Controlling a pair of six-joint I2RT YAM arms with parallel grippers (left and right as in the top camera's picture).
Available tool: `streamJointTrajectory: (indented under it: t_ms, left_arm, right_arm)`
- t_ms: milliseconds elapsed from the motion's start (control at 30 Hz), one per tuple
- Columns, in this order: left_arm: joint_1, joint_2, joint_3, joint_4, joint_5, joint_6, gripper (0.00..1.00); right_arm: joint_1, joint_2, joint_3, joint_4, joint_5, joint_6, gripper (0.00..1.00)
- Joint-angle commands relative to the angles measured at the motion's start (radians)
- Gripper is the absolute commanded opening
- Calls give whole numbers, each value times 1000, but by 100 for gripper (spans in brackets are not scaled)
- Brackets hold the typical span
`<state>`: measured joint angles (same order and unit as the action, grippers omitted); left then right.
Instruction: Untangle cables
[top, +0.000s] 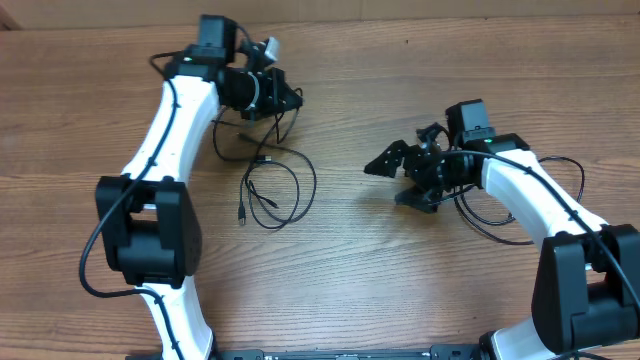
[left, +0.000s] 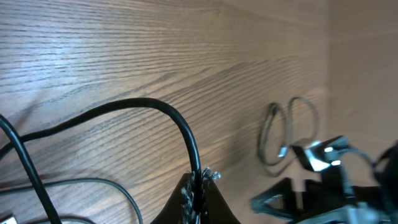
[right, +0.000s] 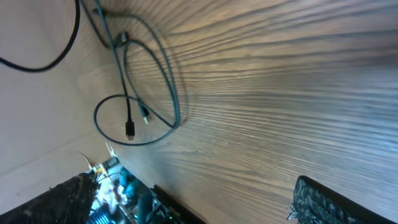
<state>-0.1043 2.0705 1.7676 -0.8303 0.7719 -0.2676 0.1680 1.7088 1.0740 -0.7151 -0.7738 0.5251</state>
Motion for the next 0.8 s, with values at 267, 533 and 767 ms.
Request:
streamJointTrajectory:
  t_ms: [267, 533, 767]
  left_arm:
    - [147, -17, 14, 3, 327, -115, 4]
    - [181, -17, 14, -10, 283, -114, 4]
    - [184, -17, 14, -44, 120, -153, 4]
  right_arm:
    - [229, 3, -8, 198, 77, 32, 100]
    - [378, 3, -8, 320, 291, 185, 100]
    - [503, 3, -8, 388, 476, 195, 85]
